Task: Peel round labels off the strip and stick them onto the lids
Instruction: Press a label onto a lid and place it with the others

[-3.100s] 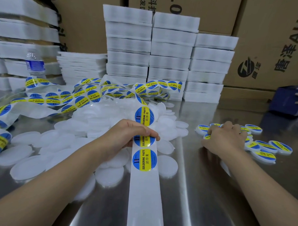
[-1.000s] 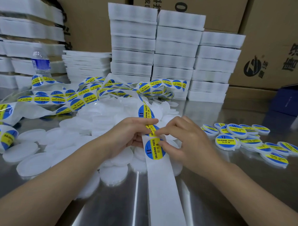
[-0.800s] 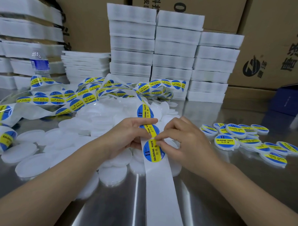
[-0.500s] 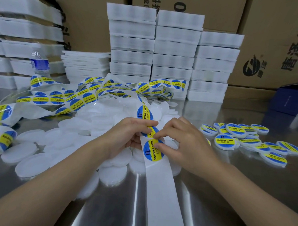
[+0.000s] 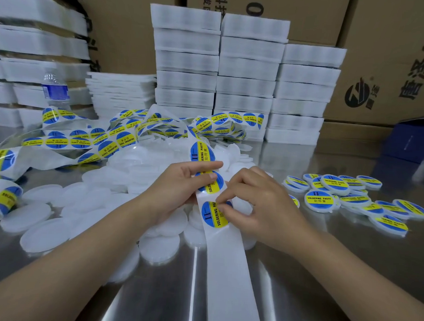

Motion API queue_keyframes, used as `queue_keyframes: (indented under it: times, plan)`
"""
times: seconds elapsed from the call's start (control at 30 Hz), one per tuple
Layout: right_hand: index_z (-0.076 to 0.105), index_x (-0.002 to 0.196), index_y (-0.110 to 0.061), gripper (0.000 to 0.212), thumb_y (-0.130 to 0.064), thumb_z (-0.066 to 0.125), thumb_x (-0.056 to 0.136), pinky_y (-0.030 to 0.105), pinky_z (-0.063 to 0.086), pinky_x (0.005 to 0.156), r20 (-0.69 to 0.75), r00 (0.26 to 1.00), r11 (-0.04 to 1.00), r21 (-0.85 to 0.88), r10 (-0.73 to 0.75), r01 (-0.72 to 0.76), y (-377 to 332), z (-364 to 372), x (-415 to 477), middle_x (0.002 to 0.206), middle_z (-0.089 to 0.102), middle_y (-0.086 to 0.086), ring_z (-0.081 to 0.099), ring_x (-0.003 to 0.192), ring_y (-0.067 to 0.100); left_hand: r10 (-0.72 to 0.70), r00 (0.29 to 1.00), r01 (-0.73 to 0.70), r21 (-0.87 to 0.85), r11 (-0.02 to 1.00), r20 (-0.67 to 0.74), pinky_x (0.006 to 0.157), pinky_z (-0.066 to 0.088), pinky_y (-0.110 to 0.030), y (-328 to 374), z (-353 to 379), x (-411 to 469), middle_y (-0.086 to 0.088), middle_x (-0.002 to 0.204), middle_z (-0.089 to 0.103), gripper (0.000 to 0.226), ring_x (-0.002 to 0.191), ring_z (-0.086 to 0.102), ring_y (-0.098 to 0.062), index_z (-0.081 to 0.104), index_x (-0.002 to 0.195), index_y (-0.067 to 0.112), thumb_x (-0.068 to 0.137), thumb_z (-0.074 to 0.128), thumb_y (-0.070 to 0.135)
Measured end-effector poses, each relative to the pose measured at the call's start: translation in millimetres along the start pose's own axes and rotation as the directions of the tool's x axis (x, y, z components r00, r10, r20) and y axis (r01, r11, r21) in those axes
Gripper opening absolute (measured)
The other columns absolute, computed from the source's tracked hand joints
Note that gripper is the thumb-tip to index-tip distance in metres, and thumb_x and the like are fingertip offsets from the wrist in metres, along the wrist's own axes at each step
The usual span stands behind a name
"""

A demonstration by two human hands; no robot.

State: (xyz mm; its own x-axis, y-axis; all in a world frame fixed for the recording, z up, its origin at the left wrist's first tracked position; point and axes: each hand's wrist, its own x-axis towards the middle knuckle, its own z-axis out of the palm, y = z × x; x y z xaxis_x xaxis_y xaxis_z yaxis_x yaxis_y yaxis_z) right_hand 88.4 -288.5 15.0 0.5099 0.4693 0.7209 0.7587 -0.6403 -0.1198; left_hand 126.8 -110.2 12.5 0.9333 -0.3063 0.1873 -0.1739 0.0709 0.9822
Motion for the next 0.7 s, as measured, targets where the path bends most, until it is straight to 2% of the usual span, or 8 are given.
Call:
queue_keyframes:
  times: [0.13, 0.23, 0.3, 0.37, 0.43, 0.5, 0.6, 0.7]
  plan:
    - [0.072, 0.070, -0.014, 0.014, -0.026, 0.069, 0.077, 0.019, 0.037, 0.072, -0.002, 0.999, 0.997, 0.065, 0.044, -0.044, -5.0, 0.0, -0.5, 0.075, 0.057, 0.000, 0.046, 0.075, 0.009, 0.038, 0.997, -0.041, -0.042, 0.998, -0.064, 0.062, 0.056, -0.022, -1.5, -1.8, 1.6, 0.001, 0.096, 0.076, 0.035, 0.083, 0.072, -0.012, 0.067, 0.107, 0.029, 0.090, 0.058, 0.001]
    - [0.068, 0.058, -0.012, 0.039, -0.044, 0.060, 0.080, 0.023, 0.037, 0.075, 0.033, 0.988, 0.953, 0.262, 0.149, -0.152, -5.1, -1.1, -1.0, 0.074, 0.054, -0.001, 0.049, 0.077, 0.014, 0.048, 0.994, -0.051, -0.030, 0.998, -0.095, 0.062, 0.055, -0.020, -2.0, -1.9, 2.4, 0.007, 0.103, 0.074, 0.039, 0.084, 0.072, -0.009, 0.068, 0.109, 0.028, 0.087, 0.060, -0.004]
    - [0.067, 0.050, -0.017, 0.044, -0.049, 0.054, 0.077, 0.022, 0.038, 0.076, 0.073, 0.966, 0.836, 0.488, 0.247, -0.251, -6.5, -3.6, 0.5, 0.072, 0.053, -0.001, 0.051, 0.076, 0.015, 0.045, 0.992, -0.048, -0.026, 0.999, -0.118, 0.060, 0.054, -0.018, -2.7, -1.8, 3.5, 0.010, 0.101, 0.074, 0.038, 0.080, 0.071, -0.007, 0.068, 0.108, 0.026, 0.087, 0.060, -0.004]
    - [0.062, 0.041, -0.017, 0.046, -0.048, 0.056, 0.075, 0.017, 0.038, 0.074, 0.087, 0.923, 0.616, 0.720, 0.376, -0.319, -5.1, -6.5, 4.9, 0.066, 0.051, 0.001, 0.050, 0.069, 0.013, 0.039, 0.991, -0.043, -0.026, 0.999, -0.125, 0.061, 0.054, -0.018, -3.7, -2.2, 4.1, 0.012, 0.096, 0.075, 0.035, 0.078, 0.071, -0.007, 0.069, 0.105, 0.025, 0.087, 0.060, -0.004]
    - [0.059, 0.036, -0.013, 0.053, -0.046, 0.058, 0.078, 0.016, 0.040, 0.069, 0.073, 0.836, 0.439, 0.825, 0.543, -0.357, 1.4, -10.2, 10.9, 0.056, 0.053, -0.003, 0.051, 0.063, 0.008, 0.037, 0.992, -0.040, -0.023, 0.999, -0.120, 0.062, 0.055, -0.018, -4.5, -2.9, 4.2, 0.010, 0.098, 0.075, 0.033, 0.080, 0.071, -0.007, 0.069, 0.103, 0.025, 0.087, 0.061, -0.002]
    - [0.063, 0.039, -0.014, 0.055, -0.046, 0.055, 0.084, 0.018, 0.042, 0.061, 0.057, 0.725, 0.348, 0.850, 0.686, -0.396, 12.3, -14.1, 15.6, 0.050, 0.056, -0.005, 0.051, 0.057, 0.006, 0.035, 0.992, -0.039, -0.026, 0.999, -0.117, 0.062, 0.054, -0.018, -4.6, -3.5, 4.6, 0.007, 0.100, 0.075, 0.032, 0.081, 0.071, -0.007, 0.069, 0.103, 0.025, 0.088, 0.060, -0.002]
    - [0.075, 0.062, -0.017, 0.051, -0.038, 0.042, 0.096, 0.021, 0.041, 0.056, 0.031, 0.601, 0.355, 0.782, 0.799, -0.512, 29.1, -18.3, 15.8, 0.049, 0.059, -0.003, 0.047, 0.050, 0.009, 0.027, 0.993, -0.029, -0.015, 0.999, -0.113, 0.063, 0.055, -0.019, -4.6, -4.0, 5.0, 0.007, 0.101, 0.075, 0.034, 0.084, 0.071, -0.007, 0.070, 0.103, 0.026, 0.088, 0.060, -0.002]
    - [0.070, 0.099, -0.022, 0.022, -0.027, 0.050, 0.092, 0.022, 0.041, 0.056, 0.048, 0.616, 0.496, 0.546, 0.786, -0.675, 39.1, -15.2, 10.5, 0.060, 0.066, -0.003, 0.049, 0.051, 0.004, 0.019, 0.994, -0.018, 0.007, 1.000, -0.107, 0.064, 0.055, -0.019, -4.4, -4.1, 4.3, 0.008, 0.102, 0.074, 0.035, 0.085, 0.071, -0.007, 0.069, 0.105, 0.027, 0.088, 0.060, -0.002]
